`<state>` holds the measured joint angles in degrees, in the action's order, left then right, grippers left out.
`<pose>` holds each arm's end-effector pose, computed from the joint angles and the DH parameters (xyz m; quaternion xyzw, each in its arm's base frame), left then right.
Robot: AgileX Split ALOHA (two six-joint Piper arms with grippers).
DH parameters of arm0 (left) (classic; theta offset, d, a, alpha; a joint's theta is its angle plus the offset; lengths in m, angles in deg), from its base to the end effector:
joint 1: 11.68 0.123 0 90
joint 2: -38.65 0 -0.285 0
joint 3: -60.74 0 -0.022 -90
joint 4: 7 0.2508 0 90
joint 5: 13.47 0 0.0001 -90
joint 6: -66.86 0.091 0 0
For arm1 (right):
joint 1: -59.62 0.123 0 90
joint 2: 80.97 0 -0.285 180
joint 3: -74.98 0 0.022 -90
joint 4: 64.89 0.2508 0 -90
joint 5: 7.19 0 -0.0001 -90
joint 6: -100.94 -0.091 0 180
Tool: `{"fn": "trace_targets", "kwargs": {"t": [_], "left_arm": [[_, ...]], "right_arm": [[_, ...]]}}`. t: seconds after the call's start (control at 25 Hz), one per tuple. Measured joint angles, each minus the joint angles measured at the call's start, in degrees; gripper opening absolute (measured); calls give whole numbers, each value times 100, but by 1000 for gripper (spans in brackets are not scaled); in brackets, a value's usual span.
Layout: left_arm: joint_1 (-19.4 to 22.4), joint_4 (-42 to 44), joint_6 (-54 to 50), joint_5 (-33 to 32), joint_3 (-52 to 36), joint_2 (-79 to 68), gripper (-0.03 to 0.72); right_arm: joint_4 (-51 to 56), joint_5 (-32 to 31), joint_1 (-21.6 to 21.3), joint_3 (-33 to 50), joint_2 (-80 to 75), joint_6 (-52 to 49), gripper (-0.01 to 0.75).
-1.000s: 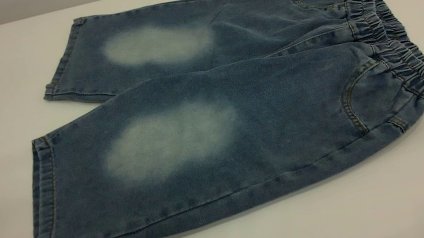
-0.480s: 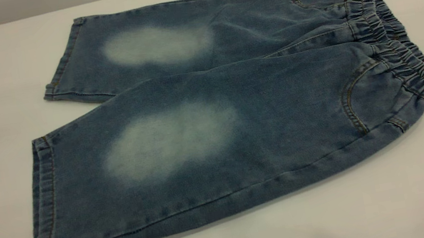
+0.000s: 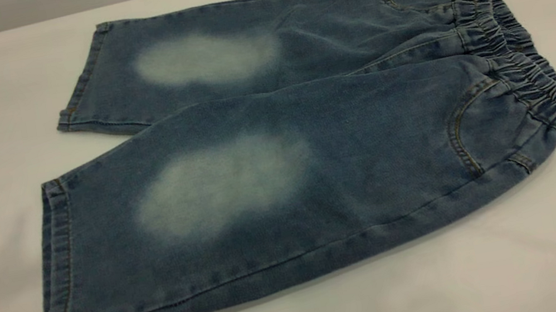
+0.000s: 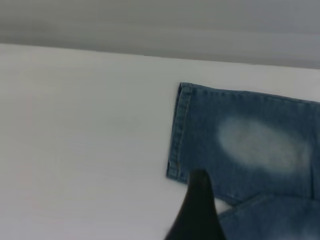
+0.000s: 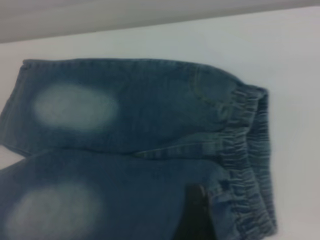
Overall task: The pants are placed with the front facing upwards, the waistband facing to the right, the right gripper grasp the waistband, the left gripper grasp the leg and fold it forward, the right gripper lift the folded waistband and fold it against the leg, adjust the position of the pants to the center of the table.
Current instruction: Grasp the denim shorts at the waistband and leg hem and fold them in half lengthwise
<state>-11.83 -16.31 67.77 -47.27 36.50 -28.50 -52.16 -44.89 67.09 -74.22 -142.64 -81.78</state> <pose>0.2149 -0.0088 0.3497 -0.0309 0.8852 -0.0681 0.4592 0.1826 0.0363 0.3276 0.0136 0.9027 0.1352 0.4083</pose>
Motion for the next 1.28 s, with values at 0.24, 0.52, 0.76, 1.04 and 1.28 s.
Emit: {"fn": "trace_targets", "kwargs": {"t": [0.24, 0.52, 0.76, 1.04, 1.28], "left_arm": [[0, -182, 387, 686, 155, -1160, 526], [0, -187, 387, 1276, 155, -2128, 526], [0, -187, 387, 1493, 155, -2314, 526], [0, -187, 457, 1495, 155, -2309, 526], [0, -199, 457, 1495, 155, -2309, 526]], "right_arm": [[726, 358, 0, 0, -918, 749, 491], [1935, 357, 0, 0, -1819, 2139, 491], [3215, 327, 0, 0, -2655, 3465, 491], [4386, 234, -353, 0, -3611, 4473, 491], [5096, -576, -1339, 28, -3843, 5332, 491]]}}
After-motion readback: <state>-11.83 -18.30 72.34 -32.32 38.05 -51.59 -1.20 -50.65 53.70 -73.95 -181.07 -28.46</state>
